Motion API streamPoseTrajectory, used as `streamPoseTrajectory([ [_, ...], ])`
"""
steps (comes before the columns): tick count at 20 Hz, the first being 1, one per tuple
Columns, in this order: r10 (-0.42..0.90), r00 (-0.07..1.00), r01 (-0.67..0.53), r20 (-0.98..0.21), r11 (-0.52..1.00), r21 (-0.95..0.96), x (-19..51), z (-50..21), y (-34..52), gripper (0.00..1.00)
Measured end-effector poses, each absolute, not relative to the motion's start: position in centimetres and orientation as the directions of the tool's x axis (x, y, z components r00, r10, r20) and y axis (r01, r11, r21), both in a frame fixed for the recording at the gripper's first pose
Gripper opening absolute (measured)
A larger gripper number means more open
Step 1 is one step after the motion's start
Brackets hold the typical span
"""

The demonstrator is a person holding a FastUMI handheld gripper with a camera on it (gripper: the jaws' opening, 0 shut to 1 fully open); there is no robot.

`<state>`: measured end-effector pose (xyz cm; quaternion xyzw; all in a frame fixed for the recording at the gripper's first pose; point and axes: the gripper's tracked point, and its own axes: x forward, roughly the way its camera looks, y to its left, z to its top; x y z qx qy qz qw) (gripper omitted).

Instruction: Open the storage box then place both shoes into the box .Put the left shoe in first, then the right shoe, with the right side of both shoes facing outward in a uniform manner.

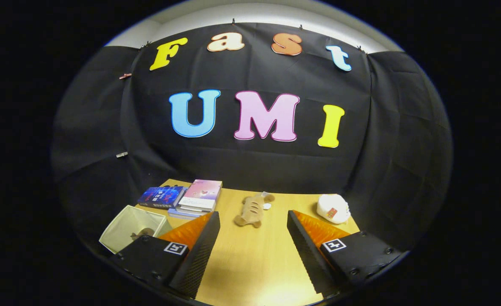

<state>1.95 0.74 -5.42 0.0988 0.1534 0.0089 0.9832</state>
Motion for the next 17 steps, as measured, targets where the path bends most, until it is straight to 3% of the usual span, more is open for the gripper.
streamPoseTrajectory([
  [6,-0.019,0.969,0.046,-0.245,0.993,0.106,-1.4,-6.1,-1.4,0.98],
  [17,-0.017,0.963,0.042,-0.269,0.995,0.090,-3.0,-7.5,-0.8,0.98],
])
